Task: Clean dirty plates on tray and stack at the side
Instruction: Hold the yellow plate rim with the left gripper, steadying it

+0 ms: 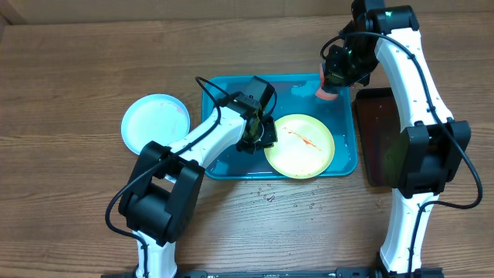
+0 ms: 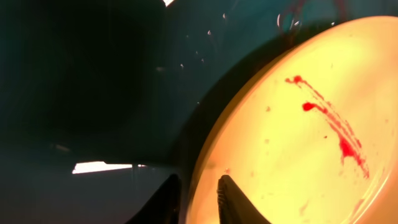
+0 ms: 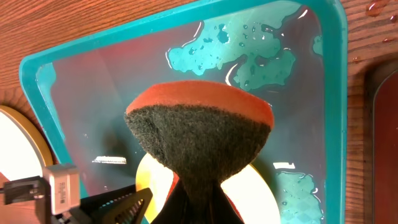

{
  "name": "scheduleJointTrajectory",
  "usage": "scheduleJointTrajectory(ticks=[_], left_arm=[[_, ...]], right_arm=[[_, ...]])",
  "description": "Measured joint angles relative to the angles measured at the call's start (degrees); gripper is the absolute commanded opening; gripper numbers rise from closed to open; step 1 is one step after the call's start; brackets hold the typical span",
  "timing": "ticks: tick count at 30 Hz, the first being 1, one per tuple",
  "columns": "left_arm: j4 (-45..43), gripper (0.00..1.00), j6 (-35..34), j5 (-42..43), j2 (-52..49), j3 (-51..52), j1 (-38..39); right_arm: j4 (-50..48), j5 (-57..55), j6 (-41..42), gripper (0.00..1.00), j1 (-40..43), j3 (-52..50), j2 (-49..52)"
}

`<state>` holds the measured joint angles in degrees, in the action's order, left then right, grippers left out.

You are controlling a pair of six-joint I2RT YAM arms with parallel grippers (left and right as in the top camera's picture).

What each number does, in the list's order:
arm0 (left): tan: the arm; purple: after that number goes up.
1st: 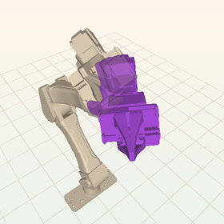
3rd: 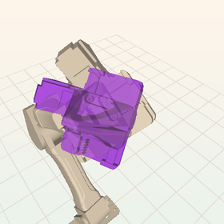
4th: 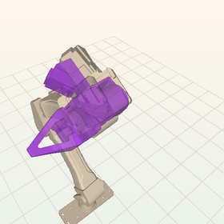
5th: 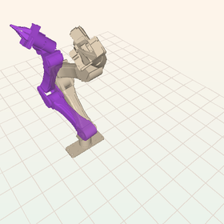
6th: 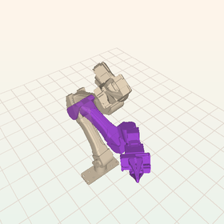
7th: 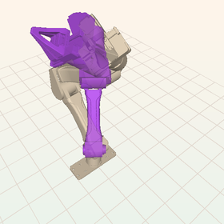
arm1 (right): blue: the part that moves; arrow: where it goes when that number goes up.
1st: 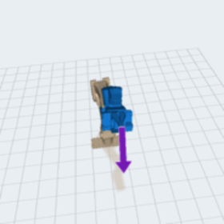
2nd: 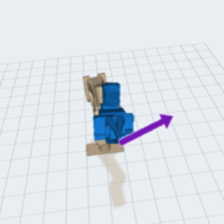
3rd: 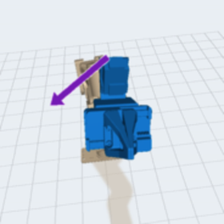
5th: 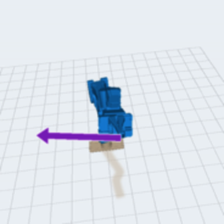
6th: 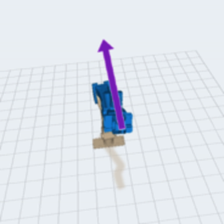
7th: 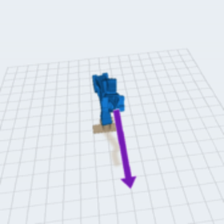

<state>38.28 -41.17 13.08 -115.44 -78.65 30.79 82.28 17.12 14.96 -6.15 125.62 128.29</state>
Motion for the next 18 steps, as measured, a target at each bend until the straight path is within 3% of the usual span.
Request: scheduleJointTrajectory(ticks=[2,11,18], left_arm=[[-0.35,0.04,-0.52,0.26,0.00,0.37,0.26],[-5.64,0.04,0.33,-1.66,0.00,0.57,-0.63],[-10.99,0.04,13.42,-3.58,0.00,0.55,-5.27]], right_arm=[[0.00,0.02,0.00,0.04,0.00,0.00,0.00],[0.28,0.00,-0.02,0.04,0.02,0.00,0.00],[0.74,0.02,-0.02,0.04,0.02,0.00,0.00]])
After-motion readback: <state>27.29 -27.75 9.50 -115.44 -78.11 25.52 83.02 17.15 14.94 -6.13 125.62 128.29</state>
